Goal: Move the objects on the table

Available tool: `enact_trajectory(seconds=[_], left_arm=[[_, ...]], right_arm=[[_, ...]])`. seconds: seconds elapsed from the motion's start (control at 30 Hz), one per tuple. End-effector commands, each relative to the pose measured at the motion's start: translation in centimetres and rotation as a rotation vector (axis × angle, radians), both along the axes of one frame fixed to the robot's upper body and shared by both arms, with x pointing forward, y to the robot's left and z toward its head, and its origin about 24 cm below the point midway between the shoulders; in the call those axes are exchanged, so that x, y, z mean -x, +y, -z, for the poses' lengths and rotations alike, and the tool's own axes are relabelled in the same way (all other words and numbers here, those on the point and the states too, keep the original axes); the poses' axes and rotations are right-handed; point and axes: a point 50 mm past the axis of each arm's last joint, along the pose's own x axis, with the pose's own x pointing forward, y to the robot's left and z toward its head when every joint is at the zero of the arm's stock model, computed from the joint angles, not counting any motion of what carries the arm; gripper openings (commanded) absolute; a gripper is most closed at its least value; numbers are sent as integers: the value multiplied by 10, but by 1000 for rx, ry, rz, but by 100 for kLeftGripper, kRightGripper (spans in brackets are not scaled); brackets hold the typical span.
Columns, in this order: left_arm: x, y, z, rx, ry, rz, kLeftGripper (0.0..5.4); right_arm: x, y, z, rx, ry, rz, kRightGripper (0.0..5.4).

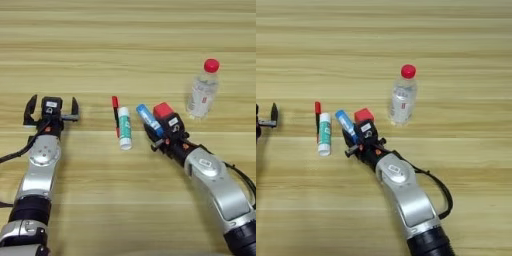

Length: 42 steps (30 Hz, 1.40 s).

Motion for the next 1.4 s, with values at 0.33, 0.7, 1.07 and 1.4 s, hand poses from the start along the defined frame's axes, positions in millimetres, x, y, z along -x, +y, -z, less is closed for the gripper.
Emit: enact_trajectory(seconds=[0.33,0.7,1.07,1.4], left_arm=[[-2,-1,-3,8,-13,7,540],[-2,-1,-3,9,-13,8,540],[-1,-2,-2,9,-14,7,540],[-2,-2,-2,10,-13,8,540]], right_arm=[[-27,-35,-10,-31,-43,277,141],[-30,-44,6,0,59,343,141],[-26,-40,18,4,151,308,141],[-27,-38,14,16,110,294,233]])
